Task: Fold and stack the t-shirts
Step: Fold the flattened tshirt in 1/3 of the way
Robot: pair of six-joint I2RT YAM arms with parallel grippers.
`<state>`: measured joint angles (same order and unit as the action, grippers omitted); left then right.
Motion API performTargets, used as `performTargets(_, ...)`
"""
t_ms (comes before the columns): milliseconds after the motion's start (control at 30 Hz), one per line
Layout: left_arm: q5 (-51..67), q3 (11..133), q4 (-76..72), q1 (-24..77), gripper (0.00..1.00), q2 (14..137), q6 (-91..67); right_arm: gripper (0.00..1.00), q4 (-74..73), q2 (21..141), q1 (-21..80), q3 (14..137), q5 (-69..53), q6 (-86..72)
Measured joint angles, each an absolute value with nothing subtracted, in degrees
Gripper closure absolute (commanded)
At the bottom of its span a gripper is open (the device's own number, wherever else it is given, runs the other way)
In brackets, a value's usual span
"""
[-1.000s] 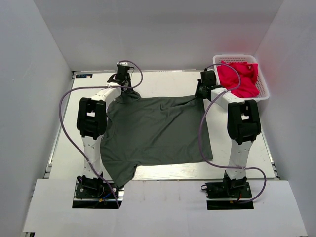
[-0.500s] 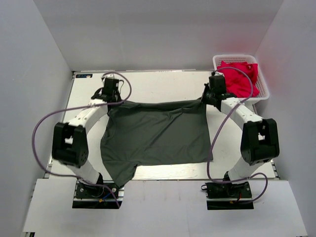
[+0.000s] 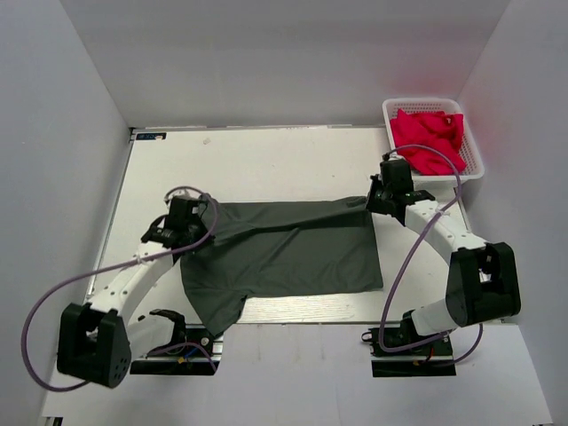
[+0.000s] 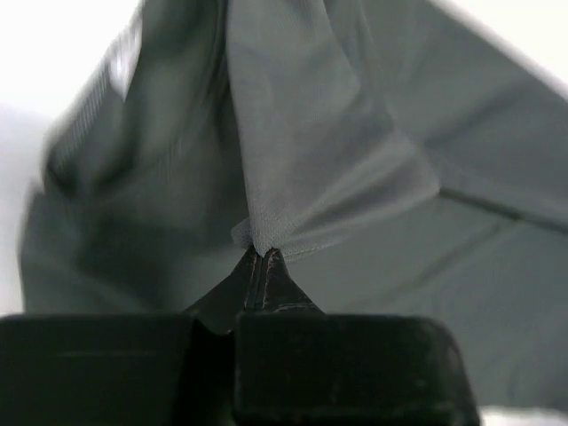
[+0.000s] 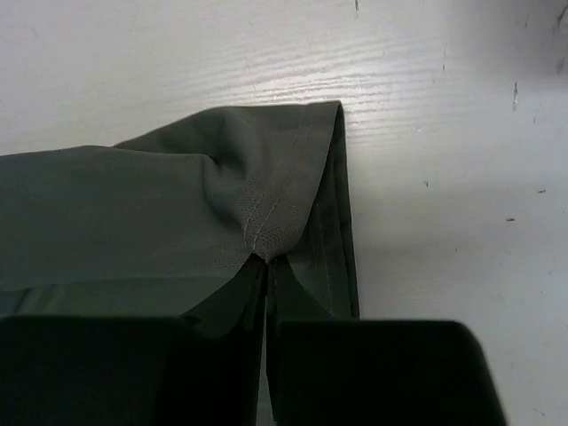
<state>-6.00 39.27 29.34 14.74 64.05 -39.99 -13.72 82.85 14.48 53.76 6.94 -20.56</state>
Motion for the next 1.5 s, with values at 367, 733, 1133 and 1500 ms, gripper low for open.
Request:
performTargets(367,4.67,32.47,35.59,14.76,0.02,54.30,-43.92,0.23,-15.79,79.46,14.50,48.58,5.80,-21.82)
performTargets(733,-7.49,49.74,31.99,13.98,0.00,72.88,-42.92,0.11,-15.97,81.67,14.48,52.90,6.85,-19.88)
performTargets(1133,-18.06,65.60,32.47,10.11,0.38,101.16,-42.92,0.20,-15.70,99.39,14.35,62.19,12.58,-17.93)
performTargets(1500,-19.33,69.89,32.75,7.77,0.65,107.31,-41.78,0.33,-14.76,104.71,14.33,63.53,13.19,-18.68)
